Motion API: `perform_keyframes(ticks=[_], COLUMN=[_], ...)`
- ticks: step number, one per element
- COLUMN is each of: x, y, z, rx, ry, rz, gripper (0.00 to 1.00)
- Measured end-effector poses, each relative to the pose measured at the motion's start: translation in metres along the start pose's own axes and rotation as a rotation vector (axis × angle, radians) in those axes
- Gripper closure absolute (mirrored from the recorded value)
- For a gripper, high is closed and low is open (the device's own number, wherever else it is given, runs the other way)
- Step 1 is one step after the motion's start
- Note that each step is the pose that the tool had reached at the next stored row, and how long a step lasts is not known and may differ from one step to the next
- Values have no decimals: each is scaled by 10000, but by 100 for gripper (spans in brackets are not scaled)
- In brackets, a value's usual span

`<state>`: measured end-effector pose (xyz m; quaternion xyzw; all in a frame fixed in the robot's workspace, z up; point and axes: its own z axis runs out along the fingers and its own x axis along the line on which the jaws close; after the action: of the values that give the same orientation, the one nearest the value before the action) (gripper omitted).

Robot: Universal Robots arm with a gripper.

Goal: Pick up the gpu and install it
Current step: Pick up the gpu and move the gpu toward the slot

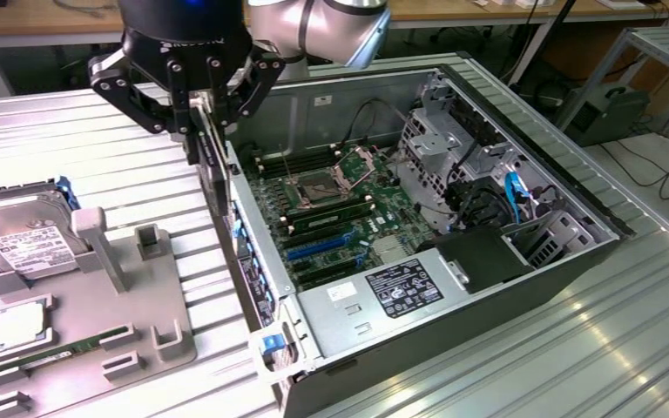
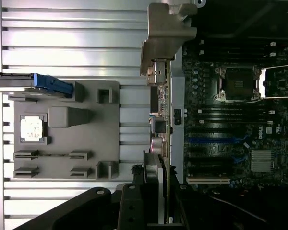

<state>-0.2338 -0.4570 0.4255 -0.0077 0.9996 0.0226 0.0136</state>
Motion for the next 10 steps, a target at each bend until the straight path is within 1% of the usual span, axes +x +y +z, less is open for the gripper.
perform_keyframes(ticks=[5,8,10], x=[-163,-295,-354], y=[-3,-4,-4], z=[10,17,19], rx=[-3,-3,-3], ry=[3,2,2], rz=[-42,-41,-42], gripper=[72,72,72])
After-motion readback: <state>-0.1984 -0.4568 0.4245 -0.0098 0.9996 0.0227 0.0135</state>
